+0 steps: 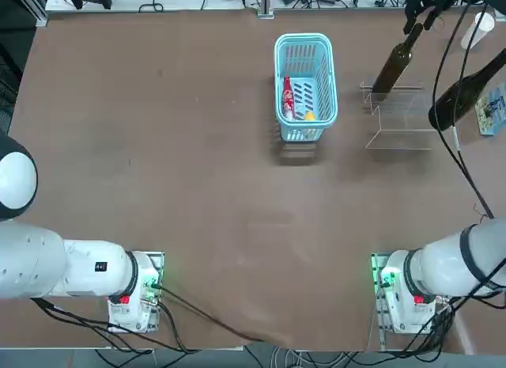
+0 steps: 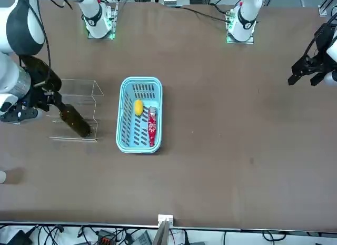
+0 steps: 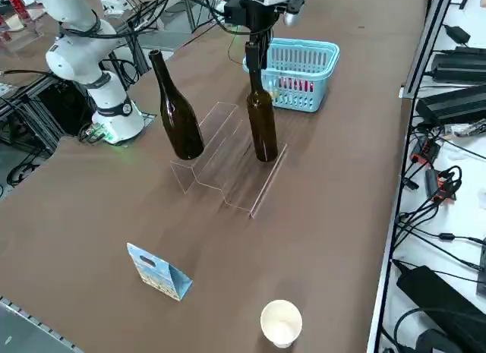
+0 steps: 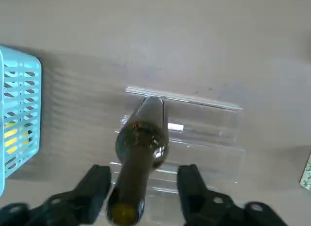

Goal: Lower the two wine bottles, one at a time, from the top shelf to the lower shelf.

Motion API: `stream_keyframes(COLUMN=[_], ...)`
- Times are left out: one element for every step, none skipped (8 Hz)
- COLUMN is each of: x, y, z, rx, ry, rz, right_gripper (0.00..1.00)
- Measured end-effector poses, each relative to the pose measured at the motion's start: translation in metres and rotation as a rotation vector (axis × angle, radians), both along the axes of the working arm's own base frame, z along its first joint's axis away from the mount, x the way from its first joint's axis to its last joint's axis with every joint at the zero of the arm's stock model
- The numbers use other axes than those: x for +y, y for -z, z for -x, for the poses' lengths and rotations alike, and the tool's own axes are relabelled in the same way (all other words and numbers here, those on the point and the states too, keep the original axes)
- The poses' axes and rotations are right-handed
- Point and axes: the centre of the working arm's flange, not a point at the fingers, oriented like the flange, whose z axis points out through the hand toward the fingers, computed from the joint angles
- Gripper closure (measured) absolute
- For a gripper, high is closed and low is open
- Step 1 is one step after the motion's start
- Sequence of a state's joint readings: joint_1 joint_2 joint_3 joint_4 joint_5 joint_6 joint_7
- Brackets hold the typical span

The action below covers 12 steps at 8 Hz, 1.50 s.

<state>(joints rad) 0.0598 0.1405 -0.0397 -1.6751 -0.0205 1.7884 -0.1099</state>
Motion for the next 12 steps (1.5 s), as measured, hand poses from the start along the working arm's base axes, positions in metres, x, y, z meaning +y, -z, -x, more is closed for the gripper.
stream_keyframes(x=[0.0, 0.0, -0.001, -0.002, -0.005, -0.01, -0.02, -0.033, -0.05, -0.069, -0.089, -0.105], y=[-0.009, -0.021, -0.035, -0.053, -0.073, -0.092, -0.11, -0.124, -0.136, -0.146, -0.15, -0.151], z=[0.003, 0.007, 0.011, 0.015, 0.021, 0.029, 0.039, 0.052, 0.065, 0.077, 0.09, 0.103], rx=[-0.013, -0.02, -0.02, -0.013, 0.0, 0.019, 0.026, 0.032, 0.038, 0.037, 0.037, 0.038], ry=[0.0, 0.0, 0.001, 0.003, 0.009, 0.02, 0.037, 0.056, 0.066, 0.07, 0.079, 0.086], rz=[-0.001, -0.001, -0.001, 0.0, 0.0, 0.001, 0.002, 0.003, 0.002, -0.001, -0.005, -0.01], right_gripper=[0.0, 0.0, 0.0, 0.0, 0.0, 0.0, 0.0, 0.0, 0.0, 0.0, 0.0, 0.0])
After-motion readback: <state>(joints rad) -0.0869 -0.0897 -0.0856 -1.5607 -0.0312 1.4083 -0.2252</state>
